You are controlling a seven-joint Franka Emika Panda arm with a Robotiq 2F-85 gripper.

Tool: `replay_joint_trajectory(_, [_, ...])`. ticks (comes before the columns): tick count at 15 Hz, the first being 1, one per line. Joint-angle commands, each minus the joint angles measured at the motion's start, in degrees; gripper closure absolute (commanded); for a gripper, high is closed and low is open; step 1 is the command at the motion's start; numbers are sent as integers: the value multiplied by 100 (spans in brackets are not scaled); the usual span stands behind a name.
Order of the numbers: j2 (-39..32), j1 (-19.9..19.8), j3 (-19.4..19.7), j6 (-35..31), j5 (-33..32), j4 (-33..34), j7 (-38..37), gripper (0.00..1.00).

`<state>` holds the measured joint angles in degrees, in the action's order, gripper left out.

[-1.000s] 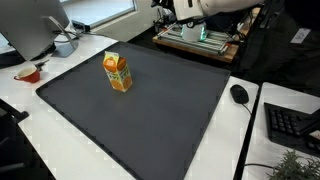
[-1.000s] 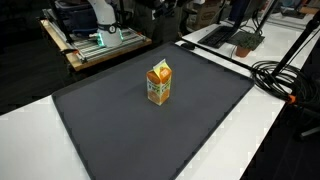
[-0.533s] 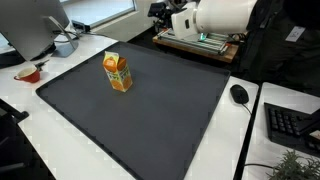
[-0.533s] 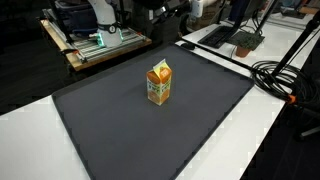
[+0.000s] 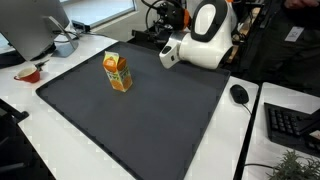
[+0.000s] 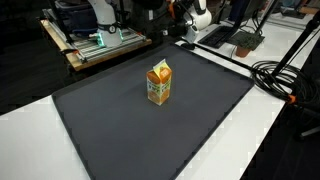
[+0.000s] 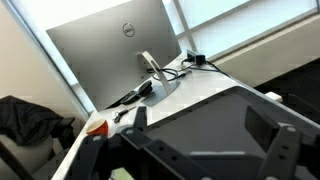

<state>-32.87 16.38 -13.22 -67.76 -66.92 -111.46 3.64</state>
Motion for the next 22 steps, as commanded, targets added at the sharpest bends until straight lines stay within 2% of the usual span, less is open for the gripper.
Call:
replay_joint_trajectory(1, [-295, 25, -76, -209, -565, -121, 648, 0])
replay_joint_trajectory(3, [-459, -37, -92, -436, -684, -144, 943, 0])
replay_joint_trajectory(5, [-520, -215, -132, -659, -347, 8, 1203, 0])
replay_joint_trajectory(6, [-527, -48, -82, -466, -429, -60, 837, 0])
replay_joint_trajectory(9, [-570, -145, -68, -600, -419, -30, 1016, 0])
replay_joint_trajectory(16, [-1365, -83, -1, -1114, -956, 687, 1826, 0])
replay_joint_trajectory(22, [-1796, -253, 162, -1686, -1203, 1344, 2576, 0])
